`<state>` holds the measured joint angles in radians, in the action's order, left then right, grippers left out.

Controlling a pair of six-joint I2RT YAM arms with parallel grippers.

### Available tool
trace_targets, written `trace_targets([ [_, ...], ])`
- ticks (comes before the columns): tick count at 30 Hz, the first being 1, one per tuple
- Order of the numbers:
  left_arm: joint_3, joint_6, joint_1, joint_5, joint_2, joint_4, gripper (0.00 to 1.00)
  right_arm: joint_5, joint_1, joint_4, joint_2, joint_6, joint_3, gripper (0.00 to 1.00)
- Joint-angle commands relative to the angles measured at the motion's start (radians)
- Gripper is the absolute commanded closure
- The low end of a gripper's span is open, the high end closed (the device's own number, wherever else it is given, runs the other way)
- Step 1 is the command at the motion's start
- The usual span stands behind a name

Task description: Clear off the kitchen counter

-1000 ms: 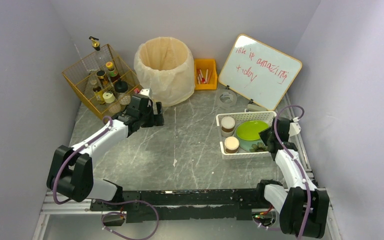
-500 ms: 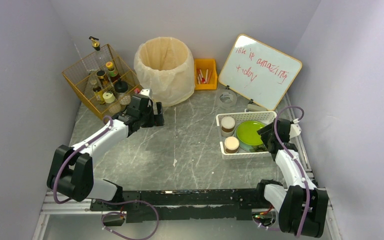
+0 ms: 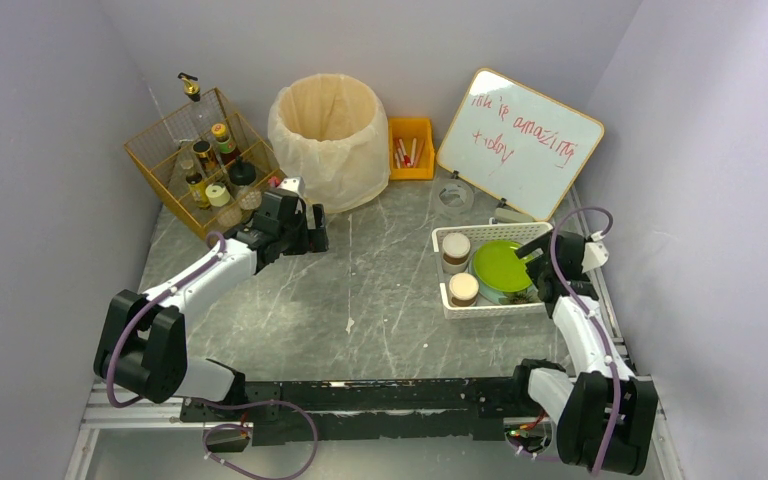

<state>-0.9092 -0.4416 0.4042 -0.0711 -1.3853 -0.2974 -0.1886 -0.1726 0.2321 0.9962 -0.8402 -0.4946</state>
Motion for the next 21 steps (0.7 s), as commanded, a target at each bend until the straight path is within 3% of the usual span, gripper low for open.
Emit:
trace_targets([
  [1, -0.032, 0.000, -0.001, 0.015, 0.004, 0.014, 0.03, -0.078, -0.008, 0.075, 0.013, 0.041, -0.064, 0.04],
  [11, -0.034, 0.028, -0.001, 0.044, 0.038, 0.051, 0.03, -0.146, -0.008, 0.084, -0.057, 0.136, -0.158, 0.00],
  [21, -0.047, 0.049, -0.002, 0.030, 0.100, 0.072, 0.03, 0.115, -0.006, 0.094, 0.034, 0.225, -0.385, 0.00],
])
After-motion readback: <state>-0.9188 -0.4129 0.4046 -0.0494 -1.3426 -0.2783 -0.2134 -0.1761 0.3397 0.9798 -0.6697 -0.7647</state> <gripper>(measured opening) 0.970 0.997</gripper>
